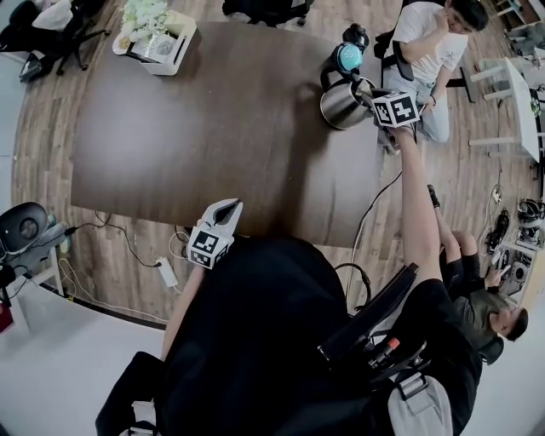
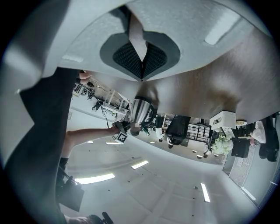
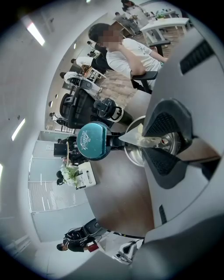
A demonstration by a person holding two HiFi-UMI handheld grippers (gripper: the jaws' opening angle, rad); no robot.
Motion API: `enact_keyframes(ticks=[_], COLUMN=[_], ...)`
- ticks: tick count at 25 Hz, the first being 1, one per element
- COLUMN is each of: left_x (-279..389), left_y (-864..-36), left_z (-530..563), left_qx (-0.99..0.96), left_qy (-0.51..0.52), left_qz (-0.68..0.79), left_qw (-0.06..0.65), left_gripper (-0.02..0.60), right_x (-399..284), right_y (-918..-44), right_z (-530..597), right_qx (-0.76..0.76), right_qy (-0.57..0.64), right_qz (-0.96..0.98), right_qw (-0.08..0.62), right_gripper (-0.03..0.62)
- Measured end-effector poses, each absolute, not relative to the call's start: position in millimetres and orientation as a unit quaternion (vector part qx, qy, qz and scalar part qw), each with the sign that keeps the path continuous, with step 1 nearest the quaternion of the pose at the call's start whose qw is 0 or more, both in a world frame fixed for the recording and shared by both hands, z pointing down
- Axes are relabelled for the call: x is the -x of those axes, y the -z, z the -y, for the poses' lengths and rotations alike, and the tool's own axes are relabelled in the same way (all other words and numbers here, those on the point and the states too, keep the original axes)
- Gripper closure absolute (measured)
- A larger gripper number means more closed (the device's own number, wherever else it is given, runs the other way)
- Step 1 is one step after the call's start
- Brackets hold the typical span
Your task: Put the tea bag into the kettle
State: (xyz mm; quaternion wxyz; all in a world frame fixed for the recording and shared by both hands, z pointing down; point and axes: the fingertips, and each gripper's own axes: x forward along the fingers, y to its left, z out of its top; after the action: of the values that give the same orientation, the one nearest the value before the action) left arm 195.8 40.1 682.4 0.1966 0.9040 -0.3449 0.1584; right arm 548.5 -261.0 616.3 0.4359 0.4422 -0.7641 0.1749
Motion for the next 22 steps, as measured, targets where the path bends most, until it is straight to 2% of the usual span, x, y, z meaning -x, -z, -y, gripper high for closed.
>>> enact_keyframes(ticks=[22], left_x=[-184.5], left_y=[-681.8], left_z=[-32.8], left_qx=[-0.910], left_qy=[-0.151], left_qz=[0.332], left_qw=[0.198], left_gripper=[0.577], right_x=[-539.3], right_y=[-601.5], right_z=[258.9], right_qx=[-0.459], right_qy=[-0.170], right_qz=[0.766], right_qw=[0.417], right_gripper=[0.514])
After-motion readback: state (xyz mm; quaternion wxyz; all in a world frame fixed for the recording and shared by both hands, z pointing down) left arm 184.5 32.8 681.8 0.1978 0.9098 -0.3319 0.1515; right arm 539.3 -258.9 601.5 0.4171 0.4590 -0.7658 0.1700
